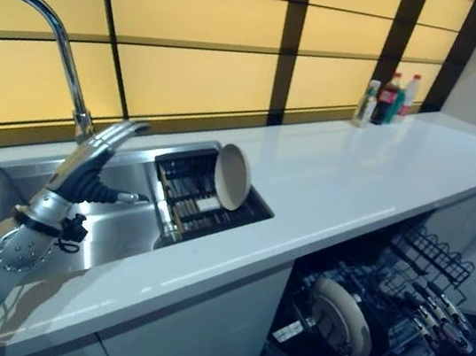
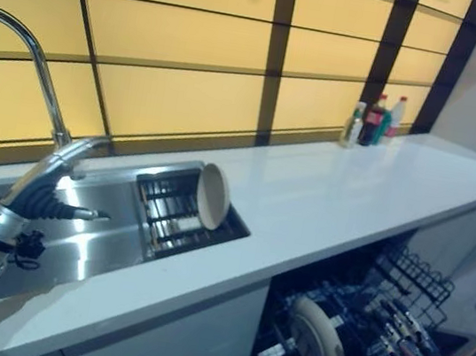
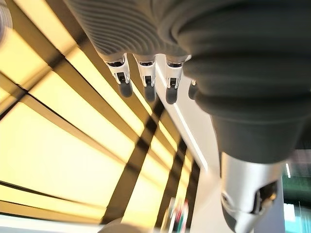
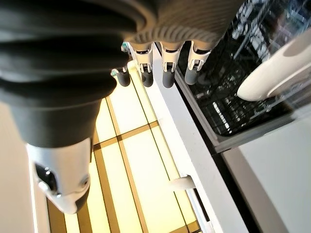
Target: Pick up plates and place into dishwasher.
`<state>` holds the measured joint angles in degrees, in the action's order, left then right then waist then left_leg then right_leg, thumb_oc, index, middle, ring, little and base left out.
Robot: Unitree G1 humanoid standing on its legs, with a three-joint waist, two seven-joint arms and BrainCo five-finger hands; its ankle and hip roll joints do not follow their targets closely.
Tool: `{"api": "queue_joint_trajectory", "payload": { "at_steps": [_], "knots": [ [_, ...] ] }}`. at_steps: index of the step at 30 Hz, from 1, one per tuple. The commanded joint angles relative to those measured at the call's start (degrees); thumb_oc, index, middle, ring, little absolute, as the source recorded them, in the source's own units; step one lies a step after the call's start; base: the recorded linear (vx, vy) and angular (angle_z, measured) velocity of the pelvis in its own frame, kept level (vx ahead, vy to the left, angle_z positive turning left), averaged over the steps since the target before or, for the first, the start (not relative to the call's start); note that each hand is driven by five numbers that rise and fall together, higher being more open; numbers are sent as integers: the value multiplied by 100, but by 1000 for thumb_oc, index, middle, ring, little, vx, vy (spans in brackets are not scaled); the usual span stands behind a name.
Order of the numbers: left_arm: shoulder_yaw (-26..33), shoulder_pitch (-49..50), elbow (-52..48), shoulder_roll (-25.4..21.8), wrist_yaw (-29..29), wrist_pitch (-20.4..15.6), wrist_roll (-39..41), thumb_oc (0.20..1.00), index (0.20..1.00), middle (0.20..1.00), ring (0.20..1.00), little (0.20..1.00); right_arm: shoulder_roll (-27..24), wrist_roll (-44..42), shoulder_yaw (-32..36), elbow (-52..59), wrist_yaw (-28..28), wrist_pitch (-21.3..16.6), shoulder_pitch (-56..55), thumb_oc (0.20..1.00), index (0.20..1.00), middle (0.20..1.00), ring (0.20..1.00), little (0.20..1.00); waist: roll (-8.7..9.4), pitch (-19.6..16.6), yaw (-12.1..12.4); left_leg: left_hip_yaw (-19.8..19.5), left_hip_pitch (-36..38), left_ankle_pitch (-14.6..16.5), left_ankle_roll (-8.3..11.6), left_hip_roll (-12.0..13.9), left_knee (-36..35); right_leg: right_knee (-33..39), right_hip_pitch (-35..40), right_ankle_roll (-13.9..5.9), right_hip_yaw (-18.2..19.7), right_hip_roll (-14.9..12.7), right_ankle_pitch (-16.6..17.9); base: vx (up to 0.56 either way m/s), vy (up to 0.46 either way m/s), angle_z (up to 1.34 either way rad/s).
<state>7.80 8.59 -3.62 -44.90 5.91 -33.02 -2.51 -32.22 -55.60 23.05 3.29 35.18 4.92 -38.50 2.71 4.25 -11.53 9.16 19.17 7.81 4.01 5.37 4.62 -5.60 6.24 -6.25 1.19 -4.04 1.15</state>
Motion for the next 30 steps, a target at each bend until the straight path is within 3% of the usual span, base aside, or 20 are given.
{"api": "queue_joint_trajectory", "payload": {
  "at_steps": [1, 4, 7, 14, 21, 26, 30],
  "knots": [
    [536, 148, -289, 328, -631, 171, 1471, 1000, 1000, 1000, 1000, 1000, -18, 84, 248, 548, -182, -280, 389, 1000, 1000, 1000, 1000, 1000, 25, -336, 24, -291, -1043, -907, 16, 130, 116, -171, 34, -213, 42, -95, -167, -184, 71, 13],
    [807, 326, -775, 731, -1044, 445, 2085, 1000, 1000, 1000, 1000, 1000, 147, 231, 228, 795, -354, -329, 527, 1000, 1000, 1000, 1000, 1000, -10, -341, 79, -315, -1042, -856, -4, 92, 30, -95, 14, -169, 63, -62, -213, -226, 66, 9],
    [795, 281, -1296, 952, -1072, 719, 2076, 1000, 1000, 1000, 1000, 1000, 229, 450, 130, 1116, -813, -539, 837, 1000, 1000, 1000, 1000, 1000, -65, -334, 134, -352, -1067, -764, -51, 35, -28, -64, -41, -113, 66, -17, -294, -273, 62, 2],
    [398, -400, -1461, 834, -828, 1062, 1559, 1000, 1000, 1000, 1000, 1000, 183, 1049, -581, 1211, -1938, -878, 2048, 1000, 1000, 1000, 1000, 1000, -195, -356, 296, -378, -1169, -593, -121, -94, 12, 30, -103, -55, 78, 35, -334, -176, 60, 2],
    [-208, -1295, -1045, 828, -348, 1598, 1831, 1000, 1000, 1000, 1000, 1000, -49, 1521, -1112, 878, -2684, -791, 3103, 1000, 1000, 1000, 1000, 1000, -280, -302, 398, -565, -1154, -550, -174, -252, -232, 130, -131, -94, 54, 7, -315, -55, 45, 7],
    [-421, -1190, -917, 1308, -430, 1480, 2028, 1000, 1000, 1000, 1000, 1000, -59, 1769, -1546, 574, -2932, -657, 3764, 1000, 1000, 1000, 1000, 1000, -233, -228, 580, -640, -1223, -568, -194, -288, -295, 164, -203, -78, 25, 3, -267, -50, -3, -1],
    [-589, -1140, -975, 1389, -535, 1472, 1777, 1000, 1000, 1000, 1000, 1000, -195, 1712, -1764, 336, -3280, -594, 4192, 1000, 1000, 1000, 1000, 1000, -184, -207, 726, -648, -1236, -512, -191, -260, -318, 190, -187, -64, -3, 20, -318, -15, -6, 3]
  ]
}}
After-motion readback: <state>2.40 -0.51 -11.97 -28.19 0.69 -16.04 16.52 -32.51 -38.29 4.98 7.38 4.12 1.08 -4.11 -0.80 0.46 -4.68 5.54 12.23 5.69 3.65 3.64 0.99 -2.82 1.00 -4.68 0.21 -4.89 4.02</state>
